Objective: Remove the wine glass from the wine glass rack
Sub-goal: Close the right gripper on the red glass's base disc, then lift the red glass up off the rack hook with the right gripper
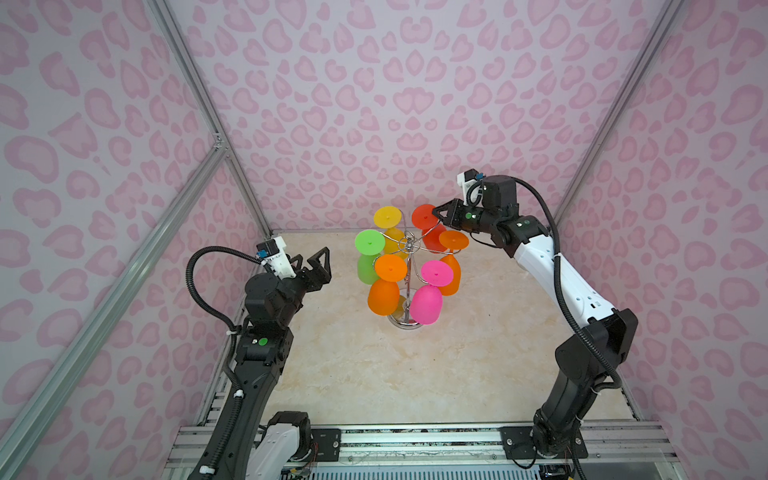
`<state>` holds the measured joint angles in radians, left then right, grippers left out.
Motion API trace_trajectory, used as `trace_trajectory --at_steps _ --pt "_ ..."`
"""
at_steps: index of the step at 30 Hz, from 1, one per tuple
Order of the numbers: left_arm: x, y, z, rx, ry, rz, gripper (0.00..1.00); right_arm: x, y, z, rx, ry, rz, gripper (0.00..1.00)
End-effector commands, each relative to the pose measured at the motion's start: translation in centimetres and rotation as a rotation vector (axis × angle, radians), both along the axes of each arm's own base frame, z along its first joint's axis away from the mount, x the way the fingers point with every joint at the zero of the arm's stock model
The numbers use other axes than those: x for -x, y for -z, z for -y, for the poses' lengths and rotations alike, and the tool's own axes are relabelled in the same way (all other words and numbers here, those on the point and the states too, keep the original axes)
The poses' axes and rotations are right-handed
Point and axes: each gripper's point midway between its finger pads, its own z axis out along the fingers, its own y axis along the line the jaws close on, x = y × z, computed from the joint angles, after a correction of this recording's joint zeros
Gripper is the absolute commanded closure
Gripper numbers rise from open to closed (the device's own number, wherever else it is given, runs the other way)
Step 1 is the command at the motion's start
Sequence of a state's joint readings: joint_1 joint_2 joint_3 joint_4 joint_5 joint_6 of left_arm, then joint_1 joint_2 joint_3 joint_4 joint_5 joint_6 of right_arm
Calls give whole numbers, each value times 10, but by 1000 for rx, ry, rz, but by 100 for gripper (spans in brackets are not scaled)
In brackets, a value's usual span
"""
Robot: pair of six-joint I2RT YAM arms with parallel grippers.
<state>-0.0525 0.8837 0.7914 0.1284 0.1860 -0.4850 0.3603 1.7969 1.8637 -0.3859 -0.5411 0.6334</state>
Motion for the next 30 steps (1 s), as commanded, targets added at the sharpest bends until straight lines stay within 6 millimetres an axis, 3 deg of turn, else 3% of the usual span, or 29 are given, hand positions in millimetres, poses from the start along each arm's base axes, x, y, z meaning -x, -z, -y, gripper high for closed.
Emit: trace_trajectory --at_steps 1,17,30 --pt "1 -3 -1 -7 -5 15 10 -1 -7 -2 -81 -17 -10 94" --pt "0 -1 -1 -3 -3 11 10 -9 -34 -3 -365 -103 -15 100" --pt "-1 -3 0 -3 1 12 10 -8 -30 12 -363 -72 -37 100"
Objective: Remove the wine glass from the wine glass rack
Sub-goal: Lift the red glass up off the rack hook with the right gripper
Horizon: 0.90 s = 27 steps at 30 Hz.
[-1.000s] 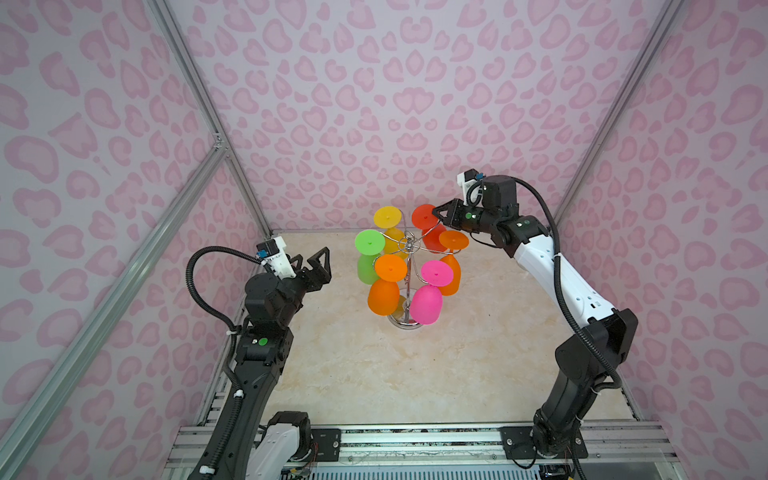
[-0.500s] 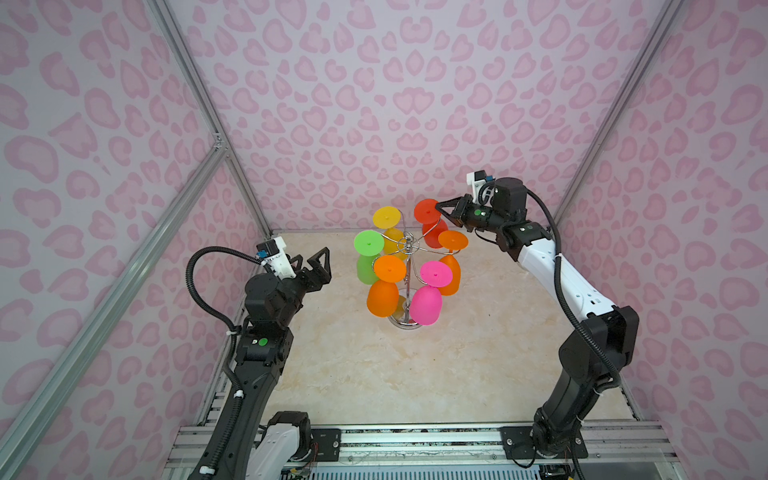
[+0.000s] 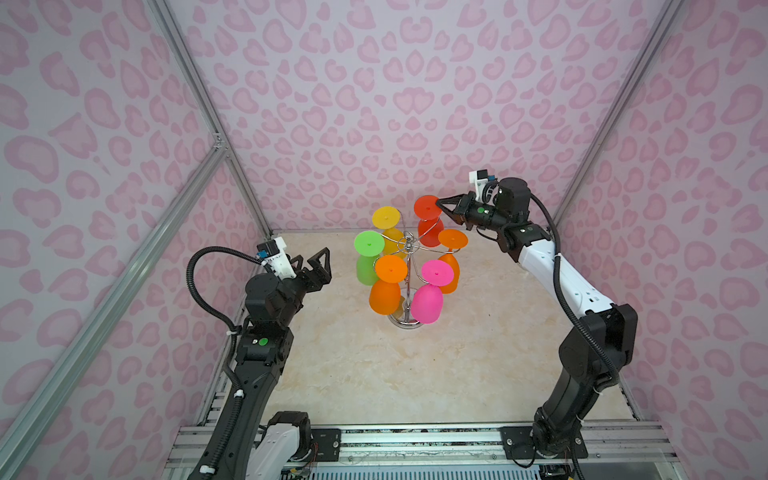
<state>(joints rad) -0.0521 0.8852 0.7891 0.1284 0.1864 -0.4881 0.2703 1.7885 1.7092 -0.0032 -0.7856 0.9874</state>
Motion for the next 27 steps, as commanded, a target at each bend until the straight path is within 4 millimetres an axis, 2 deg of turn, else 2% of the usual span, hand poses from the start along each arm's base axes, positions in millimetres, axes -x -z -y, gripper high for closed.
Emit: trace_trajectory --at_steps 1,19,27 --pt "-1 -4 0 -5 1 15 10 4 -9 3 -15 -2 28 100" --pt "-2 -4 0 -7 3 15 10 31 -7 2 -5 -18 -6 100" --pt "-1 -3 0 -6 1 14 10 41 -5 -8 -3 -43 -14 100"
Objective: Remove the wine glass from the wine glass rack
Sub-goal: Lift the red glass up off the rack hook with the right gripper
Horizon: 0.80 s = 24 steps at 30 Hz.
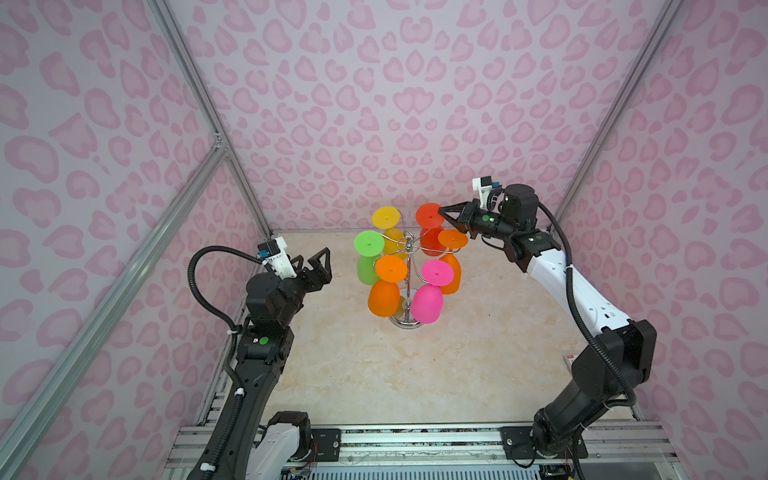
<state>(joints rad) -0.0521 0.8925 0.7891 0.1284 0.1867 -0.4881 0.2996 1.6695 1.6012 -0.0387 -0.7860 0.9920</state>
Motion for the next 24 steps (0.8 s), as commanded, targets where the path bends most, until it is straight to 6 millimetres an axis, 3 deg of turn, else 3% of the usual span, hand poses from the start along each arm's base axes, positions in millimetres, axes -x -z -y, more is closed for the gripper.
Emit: trace_trajectory --at_steps 1,11,16,24 --pt "1 -5 0 -5 1 22 10 3 -3 -6 -10 -18 20 100" --pt "1 -4 0 -3 2 20 10 -6 -15 -21 -40 -41 113 100" --pt "3 -5 -1 -4 0 21 10 -7 -20 -35 -90 -90 62 100" --pt "4 -5 -1 -9 -4 23 10 -22 -22 -39 -95 -85 65 100"
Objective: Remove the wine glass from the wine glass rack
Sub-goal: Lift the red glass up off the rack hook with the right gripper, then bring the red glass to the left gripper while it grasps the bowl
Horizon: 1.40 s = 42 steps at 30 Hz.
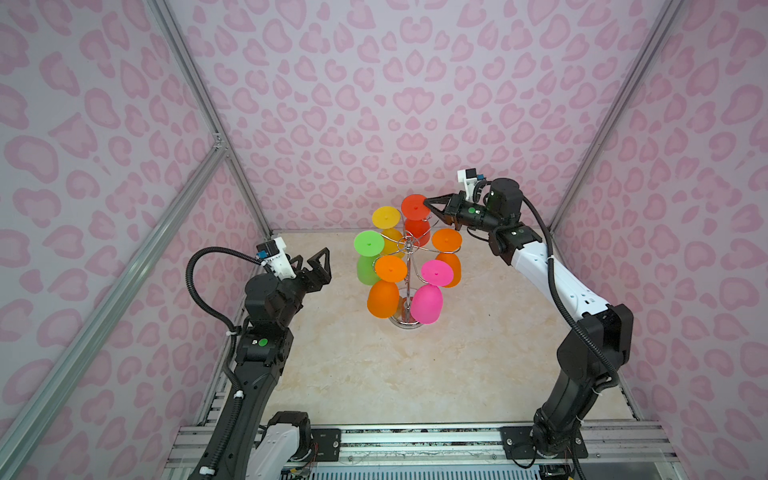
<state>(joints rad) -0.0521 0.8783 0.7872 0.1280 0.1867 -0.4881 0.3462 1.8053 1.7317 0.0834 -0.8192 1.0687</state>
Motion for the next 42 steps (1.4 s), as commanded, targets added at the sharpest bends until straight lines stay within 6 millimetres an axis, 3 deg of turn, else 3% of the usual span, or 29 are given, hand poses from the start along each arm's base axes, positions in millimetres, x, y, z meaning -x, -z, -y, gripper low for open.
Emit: trace_trajectory --at_steps 1,6,13,19,24,28,31,36,39,42 --pt "1 -2 -1 -9 -4 12 10 -6 -4 -3 -15 -9 19 100" --pt "1 -2 -1 -12 -4 11 10 -16 -6 2 -17 9 24 100" --pt "3 -6 -1 -14 -3 19 10 -34 -18 23 -18 56 55 100" --pt "8 -18 -1 -21 -3 46 10 -37 -47 55 -39 112 121 100" --pt "17 -36 0 -8 7 94 10 -25 -79 88 -86 158 198 100" --pt "26 -60 10 16 70 151 10 1 -103 116 -171 189 264 100" --pt "32 -82 27 53 178 194 10 26 -122 126 -206 204 316 100" --pt "44 -121 62 98 406 276 14 83 -166 127 -261 180 449 100" --pt "46 -134 73 98 466 304 15 123 -196 126 -289 157 547 100" --pt "48 -142 85 105 534 330 16 150 -211 117 -296 134 593 100"
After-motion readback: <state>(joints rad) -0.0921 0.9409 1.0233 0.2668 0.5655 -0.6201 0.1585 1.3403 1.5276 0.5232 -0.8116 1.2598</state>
